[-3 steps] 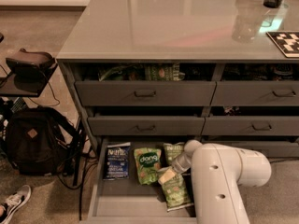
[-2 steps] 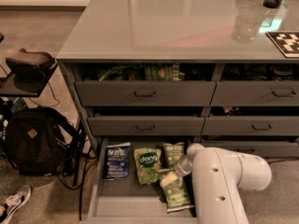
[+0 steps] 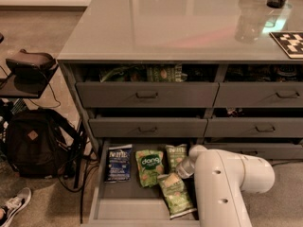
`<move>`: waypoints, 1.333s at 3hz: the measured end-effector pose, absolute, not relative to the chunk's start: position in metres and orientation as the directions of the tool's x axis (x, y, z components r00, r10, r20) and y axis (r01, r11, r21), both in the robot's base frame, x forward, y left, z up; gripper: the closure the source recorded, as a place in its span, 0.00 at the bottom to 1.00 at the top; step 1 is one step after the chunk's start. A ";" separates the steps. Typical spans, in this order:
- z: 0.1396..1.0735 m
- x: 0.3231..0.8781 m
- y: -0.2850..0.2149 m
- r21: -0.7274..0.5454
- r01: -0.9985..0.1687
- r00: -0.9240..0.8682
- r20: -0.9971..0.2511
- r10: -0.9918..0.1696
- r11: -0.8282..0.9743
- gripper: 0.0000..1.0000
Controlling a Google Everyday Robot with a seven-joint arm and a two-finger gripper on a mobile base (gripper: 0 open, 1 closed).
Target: Pick green jalapeno chip bag from bottom drawer and place on counter
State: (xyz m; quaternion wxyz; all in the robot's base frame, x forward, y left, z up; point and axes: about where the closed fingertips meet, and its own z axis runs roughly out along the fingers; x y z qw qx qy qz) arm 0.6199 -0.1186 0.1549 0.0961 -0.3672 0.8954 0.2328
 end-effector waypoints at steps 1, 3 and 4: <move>0.155 0.620 -0.119 0.346 -0.702 -0.712 -0.343 -0.613 0.622 0.42; 0.158 0.619 -0.121 0.338 -0.700 -0.714 -0.365 -0.597 0.630 0.89; 0.198 0.624 -0.135 0.272 -0.716 -0.680 -0.483 -0.552 0.643 1.00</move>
Offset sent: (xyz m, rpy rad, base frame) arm 0.0000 0.0000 0.0000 0.0000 0.0000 0.0000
